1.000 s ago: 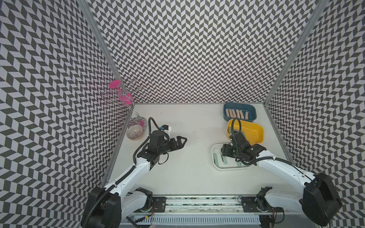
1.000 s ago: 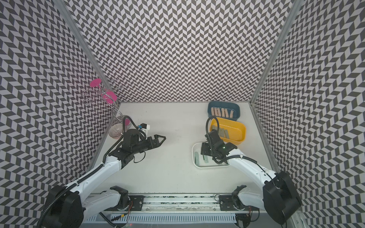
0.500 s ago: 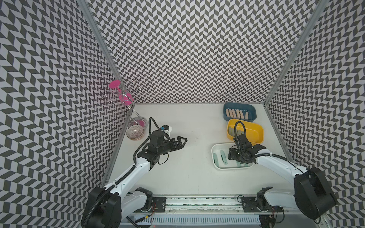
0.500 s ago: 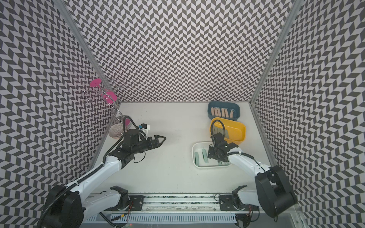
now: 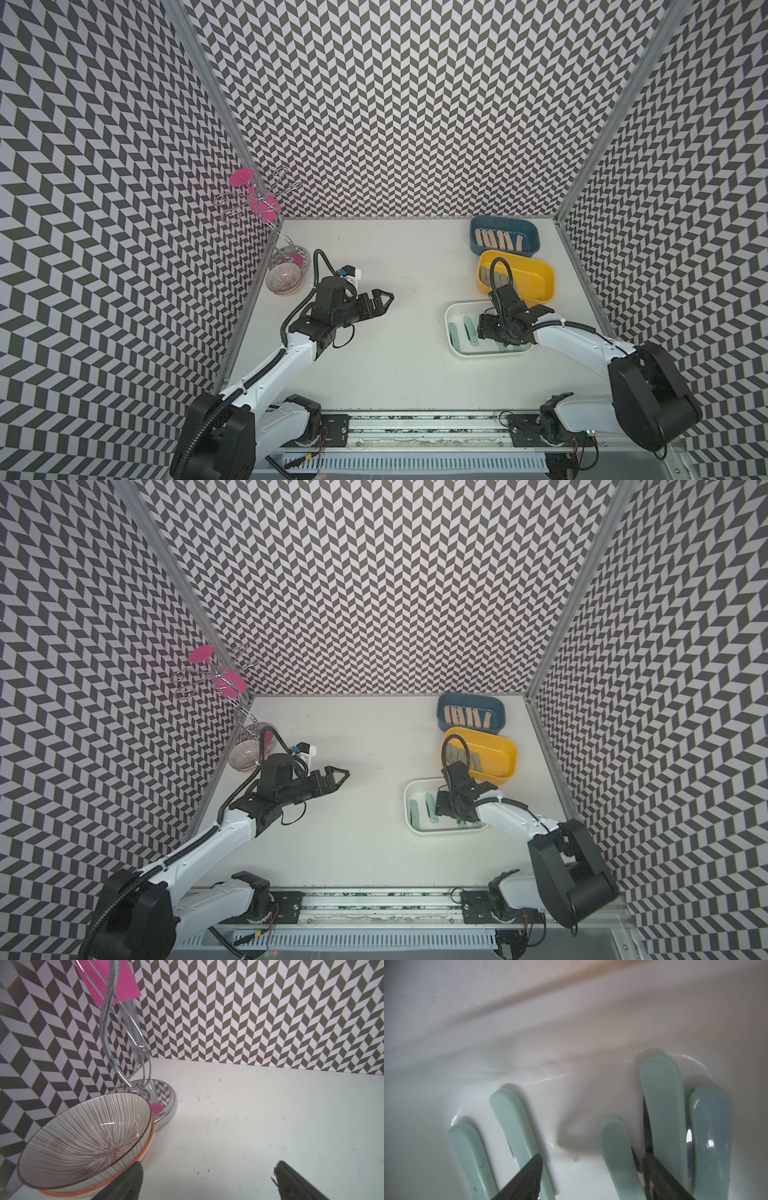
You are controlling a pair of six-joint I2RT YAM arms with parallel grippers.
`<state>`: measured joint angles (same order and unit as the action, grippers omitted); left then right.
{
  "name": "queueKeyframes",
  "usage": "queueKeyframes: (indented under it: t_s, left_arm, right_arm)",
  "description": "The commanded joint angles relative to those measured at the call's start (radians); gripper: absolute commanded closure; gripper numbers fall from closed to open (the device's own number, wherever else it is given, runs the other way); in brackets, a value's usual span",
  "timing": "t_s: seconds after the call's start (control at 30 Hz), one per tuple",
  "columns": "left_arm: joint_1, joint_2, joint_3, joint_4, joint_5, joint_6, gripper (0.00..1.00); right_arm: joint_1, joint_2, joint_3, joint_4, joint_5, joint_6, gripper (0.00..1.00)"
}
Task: Place the fruit knives into the storage box by color
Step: Reset both arms
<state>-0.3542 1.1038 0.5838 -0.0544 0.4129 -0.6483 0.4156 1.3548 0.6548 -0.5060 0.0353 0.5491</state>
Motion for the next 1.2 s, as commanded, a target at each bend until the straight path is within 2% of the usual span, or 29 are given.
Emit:
queueKeyframes:
  t_s: [0.0, 0.27, 0.33, 0.37, 0.43, 0.53, 0.63, 0.7, 0.8, 0.87, 0.97, 1.07, 1.17]
  left_arm:
    - [-0.010, -0.024, -0.012, 0.011, -0.005, -0.002, 0.00]
    - [-0.011, -0.043, 0.016, -0.027, -0.031, 0.006, 0.00]
    - [-0.008, -0.058, 0.048, -0.065, -0.078, 0.028, 0.00]
    - [-0.006, -0.065, 0.070, -0.086, -0.114, 0.039, 0.00]
    - [0.009, -0.077, 0.103, -0.111, -0.183, 0.062, 0.00]
    - [0.033, -0.092, 0.118, -0.099, -0.357, 0.088, 0.00]
    - [0.038, -0.124, 0.059, 0.013, -0.590, 0.159, 0.00]
    - [0.048, -0.145, -0.001, 0.130, -0.740, 0.246, 0.00]
    - [0.092, -0.146, -0.090, 0.298, -0.869, 0.423, 0.00]
    - [0.169, -0.133, -0.156, 0.403, -0.856, 0.471, 0.00]
    - [0.301, -0.106, -0.243, 0.546, -0.736, 0.502, 0.00]
    - [0.353, -0.028, -0.324, 0.746, -0.647, 0.526, 0.00]
    - [0.353, 0.114, -0.375, 0.982, -0.574, 0.544, 0.00]
  right_arm:
    - [-0.004, 0.003, -0.012, 0.040, -0.006, -0.010, 0.26]
    - [-0.005, -0.136, 0.095, -0.043, 0.012, -0.014, 0.24]
    - [-0.006, -0.188, 0.138, -0.068, 0.041, -0.004, 0.14]
    - [-0.006, -0.219, 0.163, -0.076, 0.064, 0.006, 0.04]
    - [-0.009, -0.275, 0.190, -0.061, 0.122, 0.010, 0.00]
    - [-0.028, -0.340, 0.230, -0.001, 0.224, 0.007, 0.00]
    - [-0.050, -0.350, 0.250, 0.079, 0.380, -0.025, 0.00]
    - [-0.073, -0.342, 0.228, 0.152, 0.494, -0.057, 0.00]
    - [-0.108, -0.360, 0.078, 0.408, 0.614, -0.132, 0.00]
    - [-0.143, -0.361, -0.054, 0.626, 0.655, -0.197, 0.00]
    - [-0.196, -0.313, -0.215, 0.924, 0.693, -0.263, 0.00]
    - [-0.262, -0.214, -0.297, 1.110, 0.643, -0.243, 0.00]
    - [-0.281, -0.078, -0.312, 1.235, 0.562, -0.294, 0.00]
